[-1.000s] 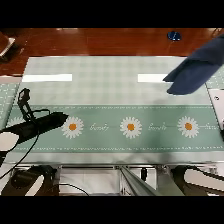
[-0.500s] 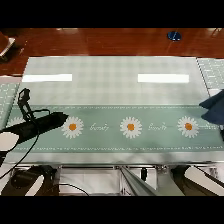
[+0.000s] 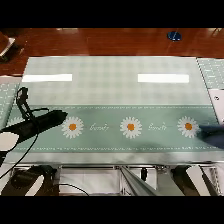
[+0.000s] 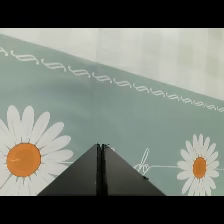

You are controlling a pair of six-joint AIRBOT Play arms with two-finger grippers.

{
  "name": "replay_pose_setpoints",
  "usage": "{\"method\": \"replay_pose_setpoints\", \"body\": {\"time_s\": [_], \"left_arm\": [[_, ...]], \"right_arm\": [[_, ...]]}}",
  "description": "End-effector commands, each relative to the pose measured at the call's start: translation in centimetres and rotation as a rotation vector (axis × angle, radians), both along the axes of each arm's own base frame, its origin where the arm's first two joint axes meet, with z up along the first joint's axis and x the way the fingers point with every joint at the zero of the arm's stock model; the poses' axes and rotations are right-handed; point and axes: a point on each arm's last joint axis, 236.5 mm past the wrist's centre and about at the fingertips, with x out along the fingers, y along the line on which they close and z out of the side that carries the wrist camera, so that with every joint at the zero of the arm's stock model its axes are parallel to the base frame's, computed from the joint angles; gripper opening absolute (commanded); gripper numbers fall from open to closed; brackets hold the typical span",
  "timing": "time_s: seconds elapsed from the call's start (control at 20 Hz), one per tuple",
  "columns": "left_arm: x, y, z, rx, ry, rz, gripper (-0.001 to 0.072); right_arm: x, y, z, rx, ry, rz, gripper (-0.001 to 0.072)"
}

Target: Fold the shirts.

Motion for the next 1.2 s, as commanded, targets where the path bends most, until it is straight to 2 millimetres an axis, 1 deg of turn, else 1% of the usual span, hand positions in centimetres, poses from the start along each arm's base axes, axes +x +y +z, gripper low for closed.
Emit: {"method": "replay_pose_setpoints", "body": {"time_s": [0.0,0.2,0.25,0.3,0.35,0.4,0.5,0.6,0.65,0.7,0.75,0.8,0.85,0.9,0.95,1.0,1.05,1.1,1.15], "left_arm": [[0.4,0.1,0.3,-0.002,-0.018,0.008,0.0016],[0.5,0.1,0.4,-0.003,-0.024,0.011,0.0016],[0.5,0.1,0.4,-0.003,-0.023,0.011,0.0016],[0.5,0.1,0.4,-0.003,-0.026,0.012,0.0016],[0.7,0.2,0.5,-0.004,-0.032,0.015,0.0016],[0.9,0.2,0.7,-0.006,-0.043,0.021,0.0016],[1.3,0.3,1.1,-0.003,-0.068,0.025,0.0016],[1.7,0.4,1.4,0.012,-0.097,0.016,0.0016],[1.9,0.5,1.6,0.013,-0.109,0.02,0.0016],[2.2,0.6,1.9,0.011,-0.125,0.027,0.0016],[2.4,0.6,2.2,0.011,-0.139,0.03,0.0016],[2.7,0.6,3.0,0.025,-0.166,0.017,0.0016],[3.3,0.5,4.2,0.045,-0.201,-0.004,0.0015],[4.0,0.4,5.6,0.057,-0.233,-0.017,0.0016],[5.0,0.2,7.4,0.068,-0.268,-0.032,0.0016],[6.2,-0.1,9.8,0.08,-0.308,-0.048,0.0016],[7.4,-0.4,12.1,0.089,-0.34,-0.065,0.0016],[8.8,-1.0,14.7,0.099,-0.366,-0.091,0.0015],[10.2,-1.7,17.1,0.109,-0.378,-0.124,0.0015]], "right_arm": [[-6.3,1.7,-4.6,0.005,0.134,-0.164,0.0027],[-13.0,4.5,-9.7,-0.005,0.363,-0.291,0.0028],[-14.4,4.9,-10.7,-0.005,0.426,-0.316,0.0079],[-15.6,5.5,-11.9,0.016,0.491,-0.319,0.0265],[-15.9,6.0,-12.8,0.04,0.529,-0.292,0.0424],[-15.8,6.1,-13.3,0.048,0.545,-0.259,0.0412],[-15.6,5.5,-13.0,0.028,0.565,-0.22,0.0413],[-14.6,4.4,-12.1,0.017,0.559,-0.178,0.0413],[-13.8,3.7,-11.3,0.015,0.541,-0.167,0.0413],[-12.7,2.6,-10.1,0.005,0.517,-0.156,0.0413],[-11.2,1.4,-8.9,-0.008,0.475,-0.138,0.0412],[-8.8,0.1,-7.4,-0.017,0.397,-0.112,0.0411],[-5.7,-1.0,-5.9,-0.026,0.292,-0.078,0.0401],[-1.6,-1.8,-4.1,-0.02,0.147,-0.04,0.0376],[2.9,-1.9,-2.1,-0.009,-0.015,0.017,0.0276],[8.2,-1.3,0.5,-0.001,-0.202,0.11,0.016],[13.1,0.2,3.2,0.002,-0.371,0.216,0.0058],[18.0,2.8,5.9,0.0,-0.536,0.347,0.0028],[21.9,6.2,7.7,-0.004,-0.651,0.476,0.0027]]}}
